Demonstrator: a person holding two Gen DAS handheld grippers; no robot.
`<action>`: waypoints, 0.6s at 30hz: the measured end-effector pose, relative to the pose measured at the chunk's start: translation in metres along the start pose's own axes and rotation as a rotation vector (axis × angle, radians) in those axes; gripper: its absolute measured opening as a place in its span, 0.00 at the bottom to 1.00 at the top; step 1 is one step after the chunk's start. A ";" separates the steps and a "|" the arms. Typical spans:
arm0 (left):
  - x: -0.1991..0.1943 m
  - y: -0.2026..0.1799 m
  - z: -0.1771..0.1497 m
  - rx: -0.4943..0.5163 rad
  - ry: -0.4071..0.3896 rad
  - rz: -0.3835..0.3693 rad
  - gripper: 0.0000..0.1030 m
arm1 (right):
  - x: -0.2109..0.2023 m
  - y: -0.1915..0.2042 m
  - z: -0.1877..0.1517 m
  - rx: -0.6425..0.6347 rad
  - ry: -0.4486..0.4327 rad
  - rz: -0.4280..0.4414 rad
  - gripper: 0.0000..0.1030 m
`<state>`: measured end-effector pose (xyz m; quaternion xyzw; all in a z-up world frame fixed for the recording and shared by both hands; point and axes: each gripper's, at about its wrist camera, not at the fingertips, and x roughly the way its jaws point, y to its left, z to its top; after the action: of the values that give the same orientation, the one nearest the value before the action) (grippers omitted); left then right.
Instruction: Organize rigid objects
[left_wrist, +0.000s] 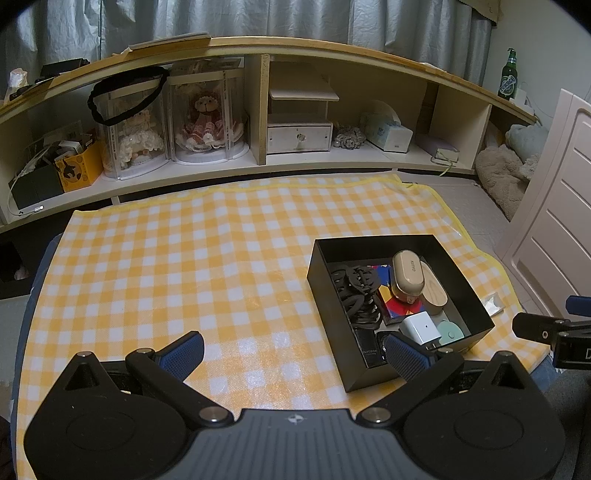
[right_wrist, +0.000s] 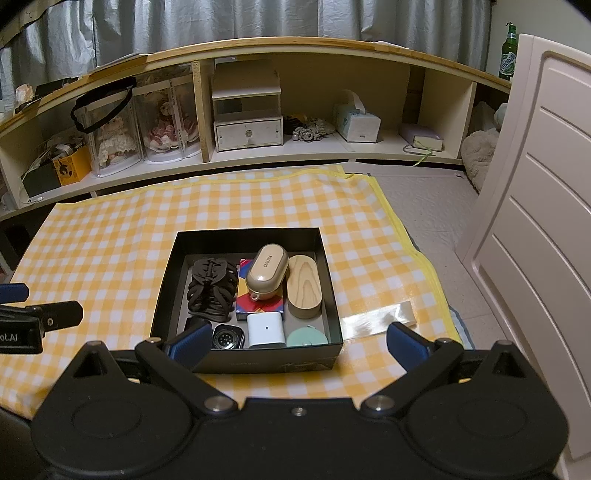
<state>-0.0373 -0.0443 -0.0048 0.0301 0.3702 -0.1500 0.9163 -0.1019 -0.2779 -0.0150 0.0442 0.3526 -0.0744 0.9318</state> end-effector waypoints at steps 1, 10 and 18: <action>0.000 0.000 0.000 0.001 -0.001 0.000 1.00 | 0.000 0.000 0.000 0.000 0.000 0.000 0.99; 0.000 0.000 0.000 0.001 -0.001 0.001 1.00 | 0.000 0.002 -0.001 -0.003 0.000 0.000 0.99; 0.000 0.000 0.000 0.002 -0.001 0.001 1.00 | 0.000 0.001 0.000 -0.002 0.002 0.001 0.99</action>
<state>-0.0377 -0.0444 -0.0044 0.0310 0.3698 -0.1499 0.9164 -0.1021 -0.2765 -0.0151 0.0435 0.3534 -0.0734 0.9316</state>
